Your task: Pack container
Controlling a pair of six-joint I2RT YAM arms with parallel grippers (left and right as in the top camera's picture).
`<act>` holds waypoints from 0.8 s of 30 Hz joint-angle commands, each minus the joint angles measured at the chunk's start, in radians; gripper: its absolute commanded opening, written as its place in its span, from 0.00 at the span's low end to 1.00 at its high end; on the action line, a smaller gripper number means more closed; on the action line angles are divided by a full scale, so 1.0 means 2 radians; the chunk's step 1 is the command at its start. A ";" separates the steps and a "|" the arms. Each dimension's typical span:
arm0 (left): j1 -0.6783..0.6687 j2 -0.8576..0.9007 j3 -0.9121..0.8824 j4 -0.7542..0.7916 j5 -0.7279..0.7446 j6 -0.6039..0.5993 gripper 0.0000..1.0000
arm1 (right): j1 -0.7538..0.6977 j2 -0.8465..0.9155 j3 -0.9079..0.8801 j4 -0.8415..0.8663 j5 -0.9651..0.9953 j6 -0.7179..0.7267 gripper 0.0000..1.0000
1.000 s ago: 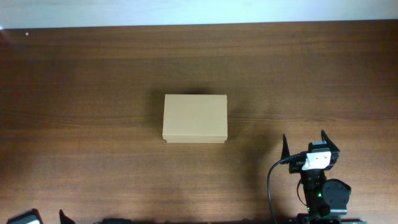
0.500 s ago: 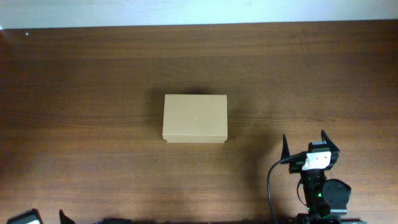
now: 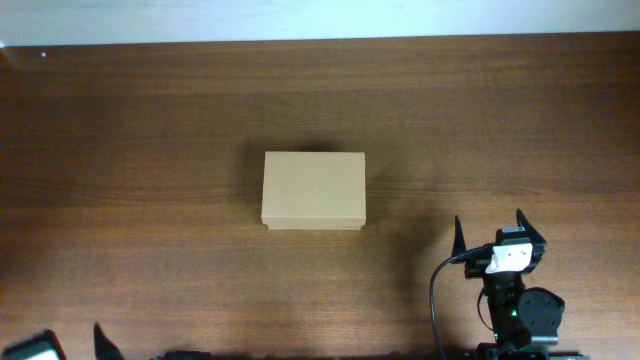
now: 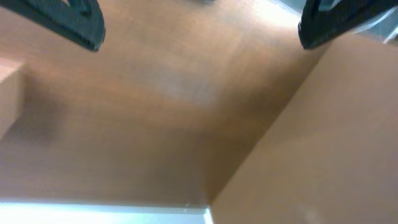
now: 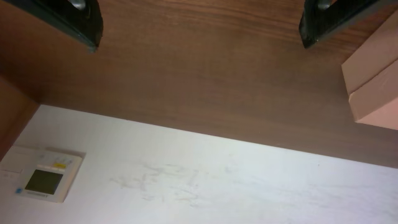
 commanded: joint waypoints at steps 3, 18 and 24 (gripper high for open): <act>-0.002 -0.009 -0.014 0.167 0.141 0.006 0.99 | -0.004 -0.005 -0.004 -0.001 -0.008 0.002 0.99; 0.015 -0.168 -0.390 0.535 0.335 0.055 0.99 | -0.004 -0.005 -0.004 -0.001 -0.008 0.002 0.99; 0.031 -0.208 -0.508 0.588 0.376 0.056 0.99 | -0.004 -0.005 -0.004 -0.001 -0.008 0.002 0.99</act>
